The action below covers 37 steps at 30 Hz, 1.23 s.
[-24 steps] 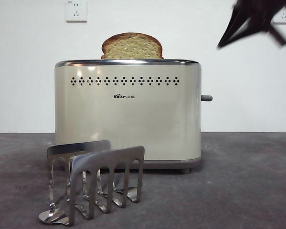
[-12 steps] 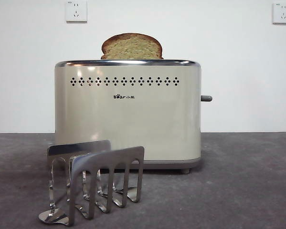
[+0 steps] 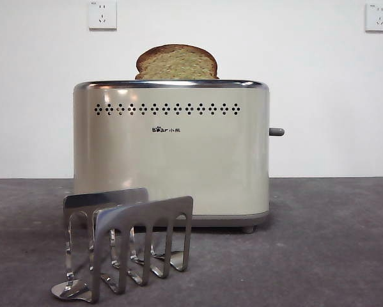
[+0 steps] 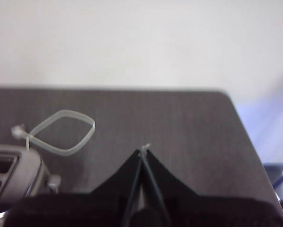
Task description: Pick up a slice of bread from the rack,put the bread on the toaster,press the button
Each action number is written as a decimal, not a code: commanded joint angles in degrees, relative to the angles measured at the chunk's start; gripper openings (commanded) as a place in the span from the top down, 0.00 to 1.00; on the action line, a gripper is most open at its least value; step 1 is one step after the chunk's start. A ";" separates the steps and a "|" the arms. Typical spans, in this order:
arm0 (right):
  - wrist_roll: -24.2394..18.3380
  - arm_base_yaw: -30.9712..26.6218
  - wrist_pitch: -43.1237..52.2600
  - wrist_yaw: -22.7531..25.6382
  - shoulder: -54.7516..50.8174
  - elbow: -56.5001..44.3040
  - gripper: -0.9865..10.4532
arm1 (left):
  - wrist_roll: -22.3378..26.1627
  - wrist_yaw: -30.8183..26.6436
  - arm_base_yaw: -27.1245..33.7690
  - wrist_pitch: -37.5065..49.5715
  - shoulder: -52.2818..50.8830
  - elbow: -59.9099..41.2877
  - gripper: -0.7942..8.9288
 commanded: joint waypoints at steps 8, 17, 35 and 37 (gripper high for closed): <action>-0.22 0.02 -1.11 0.26 3.45 -0.09 0.91 | 21.64 -0.22 5.97 39.01 -9.33 -23.08 0.92; -0.22 0.02 -1.11 0.26 10.91 -0.09 0.91 | 17.62 2.64 19.76 89.24 -31.41 -61.24 0.92; -0.22 0.02 -1.11 0.24 28.13 -0.09 0.91 | 12.72 2.64 39.74 74.49 -61.40 -81.55 0.92; -0.22 0.02 -1.11 0.26 30.08 -0.09 0.91 | 9.57 2.93 39.74 70.27 -63.34 -83.06 0.92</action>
